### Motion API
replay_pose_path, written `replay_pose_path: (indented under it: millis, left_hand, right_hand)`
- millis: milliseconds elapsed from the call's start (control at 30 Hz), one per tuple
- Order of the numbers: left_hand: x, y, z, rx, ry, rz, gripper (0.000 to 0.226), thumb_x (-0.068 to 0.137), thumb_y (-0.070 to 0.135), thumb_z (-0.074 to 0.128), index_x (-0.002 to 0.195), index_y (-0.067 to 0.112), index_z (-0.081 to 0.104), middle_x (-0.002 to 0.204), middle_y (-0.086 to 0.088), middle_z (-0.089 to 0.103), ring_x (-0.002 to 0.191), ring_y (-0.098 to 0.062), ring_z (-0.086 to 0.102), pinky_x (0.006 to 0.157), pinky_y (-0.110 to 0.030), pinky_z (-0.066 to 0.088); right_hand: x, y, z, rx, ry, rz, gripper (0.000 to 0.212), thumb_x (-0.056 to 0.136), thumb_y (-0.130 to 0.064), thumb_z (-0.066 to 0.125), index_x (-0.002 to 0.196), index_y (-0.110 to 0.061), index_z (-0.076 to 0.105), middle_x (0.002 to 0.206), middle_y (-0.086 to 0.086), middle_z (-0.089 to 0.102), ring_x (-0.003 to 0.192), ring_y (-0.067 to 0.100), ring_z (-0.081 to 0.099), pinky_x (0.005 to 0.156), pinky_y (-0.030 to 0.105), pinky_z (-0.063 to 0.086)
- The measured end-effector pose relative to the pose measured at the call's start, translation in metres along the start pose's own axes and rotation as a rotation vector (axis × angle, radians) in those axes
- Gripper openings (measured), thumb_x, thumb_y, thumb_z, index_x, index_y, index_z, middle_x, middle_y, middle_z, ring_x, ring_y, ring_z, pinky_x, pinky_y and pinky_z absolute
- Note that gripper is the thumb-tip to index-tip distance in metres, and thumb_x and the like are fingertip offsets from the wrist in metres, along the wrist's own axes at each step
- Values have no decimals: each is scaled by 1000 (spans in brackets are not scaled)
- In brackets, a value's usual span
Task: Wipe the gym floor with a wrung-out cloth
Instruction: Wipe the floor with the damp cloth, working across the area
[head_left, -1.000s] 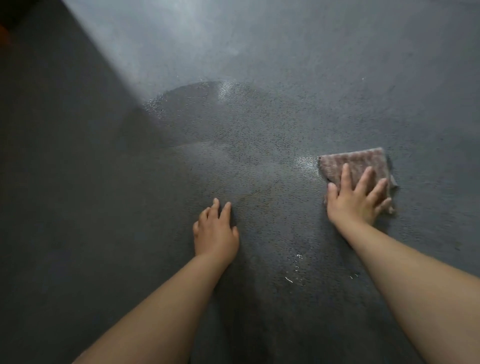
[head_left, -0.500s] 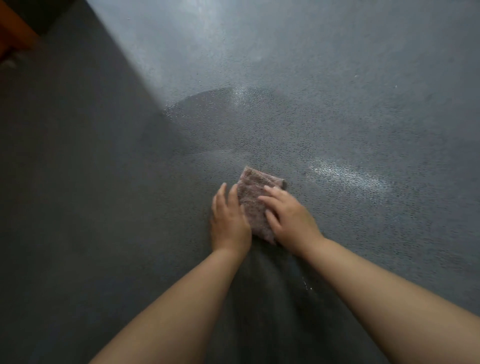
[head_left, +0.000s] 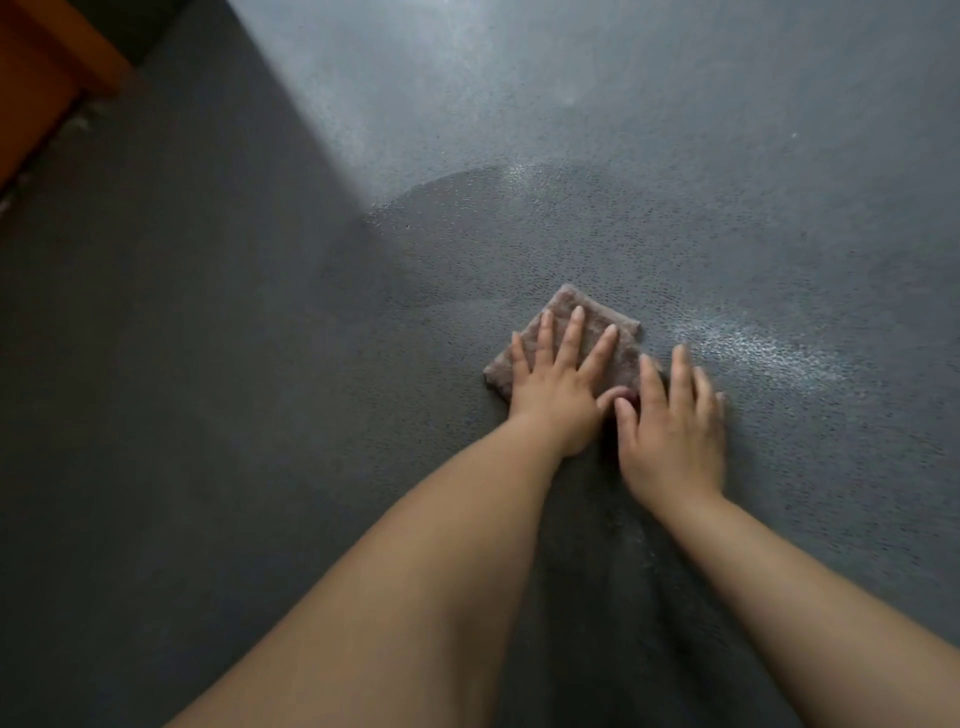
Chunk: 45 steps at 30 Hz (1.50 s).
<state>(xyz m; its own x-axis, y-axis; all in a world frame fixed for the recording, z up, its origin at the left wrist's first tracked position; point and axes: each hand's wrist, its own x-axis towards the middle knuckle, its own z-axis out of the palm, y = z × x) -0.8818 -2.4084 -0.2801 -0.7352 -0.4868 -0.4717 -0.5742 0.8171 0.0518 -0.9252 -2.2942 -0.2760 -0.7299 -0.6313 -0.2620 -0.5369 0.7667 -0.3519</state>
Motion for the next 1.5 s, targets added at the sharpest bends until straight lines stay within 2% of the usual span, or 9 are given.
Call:
replay_pose_path:
  millis: [100, 433, 533, 733, 833, 967, 1233, 1367, 1500]
  left_hand:
    - [16, -31, -11, -40, 10, -78, 64, 96, 60, 19, 148, 38, -12, 155, 3, -25, 142, -25, -25, 111, -55, -14]
    - [-16, -161, 2, -396, 128, -895, 64, 96, 59, 21, 151, 35, -1, 158, 0, -15, 144, -30, -15, 112, -58, -4]
    - [-2, -125, -3, -358, 141, -805, 66, 95, 60, 21, 151, 34, -3, 158, -1, -15, 144, -33, -15, 112, -58, -6]
    - [15, -29, -11, -106, 57, -90, 62, 94, 62, 20, 147, 45, -7, 155, -3, -26, 139, -34, -28, 107, -59, -16]
    - [25, -30, -16, -36, 26, 13, 60, 94, 62, 20, 146, 47, -7, 155, -3, -25, 140, -32, -28, 108, -60, -14]
    - [26, -80, -17, -108, 83, -162, 61, 96, 58, 20, 148, 40, -8, 156, -1, -23, 142, -27, -24, 111, -53, -14]
    - [-57, -175, 21, -526, 151, -1117, 57, 99, 52, 22, 150, 36, 3, 159, -1, -11, 144, -32, -14, 112, -59, -6]
    - [-61, -134, 23, -565, 163, -1117, 54, 101, 46, 23, 151, 35, 5, 159, -3, -11, 144, -33, -13, 112, -57, -7]
    - [-56, -60, 28, -445, 157, -884, 58, 99, 48, 27, 151, 35, 3, 159, -3, -12, 145, -32, -11, 113, -55, -5]
  right_hand:
    - [-2, 1, 3, -137, -95, -27, 59, 99, -45, 26, 152, -27, 8, 159, 11, -5, 145, 33, -5, 116, 47, -4]
    - [-4, 2, 7, -250, -191, -26, 61, 98, -49, 13, 148, -30, -17, 155, 10, -24, 142, 32, -21, 114, 48, -13]
    - [-5, 3, 9, -248, -186, -24, 61, 98, -49, 11, 147, -30, -20, 155, 10, -25, 142, 32, -23, 113, 48, -15]
    - [-4, 5, 17, -238, -107, -39, 62, 91, -55, 2, 147, -30, -8, 158, 12, -8, 145, 35, -9, 112, 47, -14]
    - [-3, 4, 18, -237, -77, -52, 71, 84, -54, -1, 150, -29, 5, 159, 13, 0, 145, 37, -2, 111, 47, -12]
    - [-3, 6, 14, -253, -137, -26, 58, 97, -51, 7, 149, -31, -12, 157, 10, -20, 143, 32, -19, 112, 47, -16]
    - [-4, 7, -3, -199, -175, -72, 62, 99, -50, 23, 151, -32, -5, 158, 7, -17, 144, 30, -16, 115, 44, -11]
    - [-9, 20, -13, -90, -123, -124, 55, 100, -39, 31, 151, -27, 15, 160, 4, -3, 146, 24, -4, 117, 38, -4]
    - [-20, 44, -19, -4, 8, 40, 50, 100, -27, 35, 148, -22, 28, 159, 7, 10, 146, 26, 7, 117, 39, 3]
